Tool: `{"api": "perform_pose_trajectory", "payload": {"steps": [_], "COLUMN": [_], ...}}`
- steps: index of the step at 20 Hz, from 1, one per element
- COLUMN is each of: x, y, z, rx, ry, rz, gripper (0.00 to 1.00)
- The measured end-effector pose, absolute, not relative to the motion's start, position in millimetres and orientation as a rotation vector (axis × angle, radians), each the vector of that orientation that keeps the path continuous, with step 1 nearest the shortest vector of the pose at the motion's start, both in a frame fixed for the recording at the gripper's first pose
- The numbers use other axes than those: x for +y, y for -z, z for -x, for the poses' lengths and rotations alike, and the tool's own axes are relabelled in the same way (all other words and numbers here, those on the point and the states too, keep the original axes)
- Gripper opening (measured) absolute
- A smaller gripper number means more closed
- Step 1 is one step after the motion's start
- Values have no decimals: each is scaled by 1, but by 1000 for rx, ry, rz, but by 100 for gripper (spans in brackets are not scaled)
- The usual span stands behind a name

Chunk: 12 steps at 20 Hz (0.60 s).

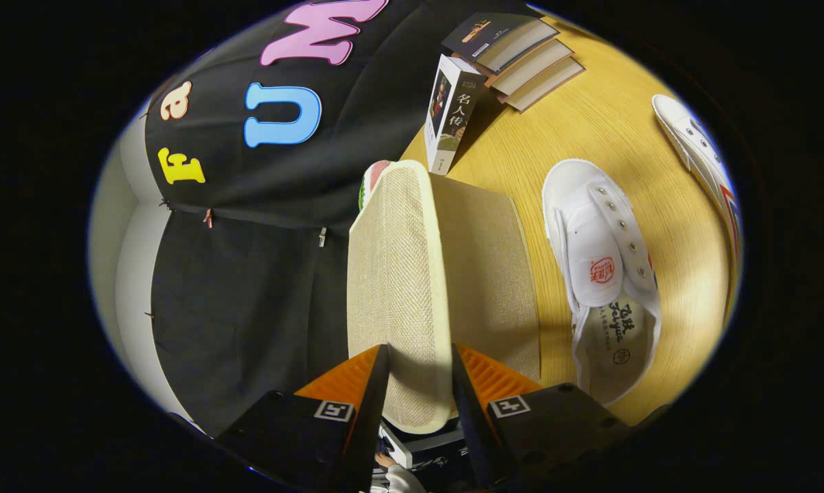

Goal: Open the storage box then place both shoes into the box .Put the left shoe in first, then the right shoe, with the right side of both shoes facing outward in a uniform manner.

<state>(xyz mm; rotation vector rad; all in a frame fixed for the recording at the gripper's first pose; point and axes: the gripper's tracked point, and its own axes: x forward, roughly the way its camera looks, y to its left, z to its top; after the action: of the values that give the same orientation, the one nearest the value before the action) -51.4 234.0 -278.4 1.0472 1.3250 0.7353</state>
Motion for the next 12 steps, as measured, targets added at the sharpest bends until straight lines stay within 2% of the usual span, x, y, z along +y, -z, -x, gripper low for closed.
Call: {"api": "perform_pose_trajectory", "payload": {"steps": [2, 7, 9, 12], "x": [232, 224, 232, 236], "y": [277, 261, 248, 214], "z": [52, 48, 52, 44], "rx": [1356, 1358, 1335, 1291], "ry": [-727, -725, -773, -800], "rz": [-1064, -1093, -1070, -1091], "gripper": [49, 9, 5, 5]}}
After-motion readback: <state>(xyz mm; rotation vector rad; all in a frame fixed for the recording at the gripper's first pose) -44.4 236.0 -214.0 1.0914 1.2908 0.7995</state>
